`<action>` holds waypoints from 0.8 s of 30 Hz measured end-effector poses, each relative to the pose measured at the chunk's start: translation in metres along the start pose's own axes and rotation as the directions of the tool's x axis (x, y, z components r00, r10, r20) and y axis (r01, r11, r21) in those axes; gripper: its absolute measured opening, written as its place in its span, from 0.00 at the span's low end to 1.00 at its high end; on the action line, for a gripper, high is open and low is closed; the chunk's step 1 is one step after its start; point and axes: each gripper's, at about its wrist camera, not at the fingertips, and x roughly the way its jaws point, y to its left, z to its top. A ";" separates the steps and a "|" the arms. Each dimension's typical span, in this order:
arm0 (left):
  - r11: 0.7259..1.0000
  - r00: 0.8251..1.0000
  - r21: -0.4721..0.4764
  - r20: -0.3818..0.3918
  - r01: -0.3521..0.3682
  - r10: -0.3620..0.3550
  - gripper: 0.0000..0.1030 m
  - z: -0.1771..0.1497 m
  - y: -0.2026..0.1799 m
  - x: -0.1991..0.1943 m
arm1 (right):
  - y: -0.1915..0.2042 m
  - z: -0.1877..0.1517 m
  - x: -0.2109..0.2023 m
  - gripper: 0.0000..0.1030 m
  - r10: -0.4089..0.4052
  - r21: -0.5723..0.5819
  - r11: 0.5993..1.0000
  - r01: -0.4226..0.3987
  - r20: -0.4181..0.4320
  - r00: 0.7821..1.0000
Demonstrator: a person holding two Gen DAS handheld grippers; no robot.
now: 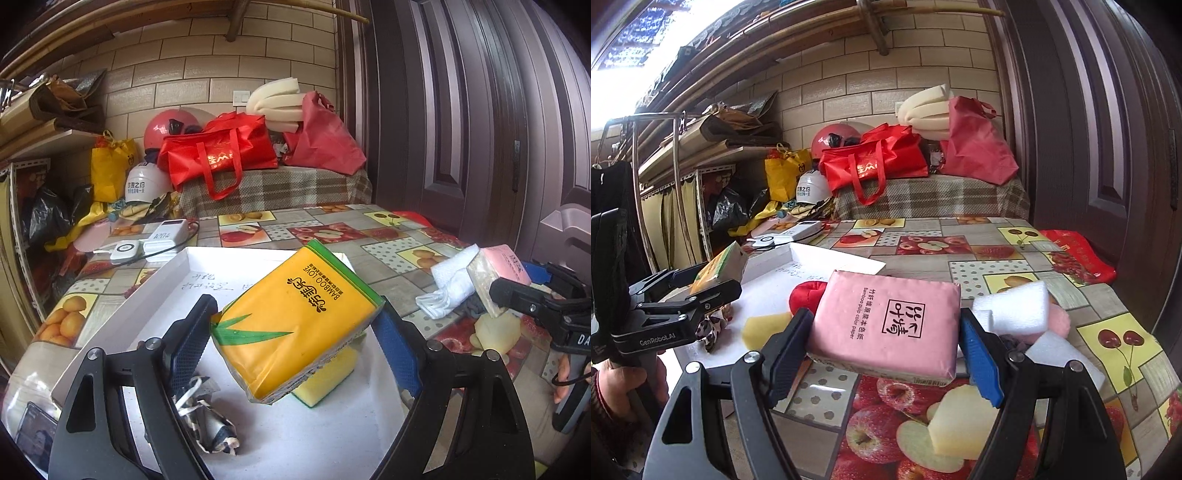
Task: Organize soft objects
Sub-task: 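Carry the yellow and pink tissue packs into the white tray and open both tools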
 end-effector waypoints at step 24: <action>0.961 0.988 -0.228 -0.042 -0.156 0.150 0.83 -0.002 0.082 0.007 | 0.111 -0.002 0.065 0.76 0.274 -0.137 0.943 -0.302 -0.189 0.943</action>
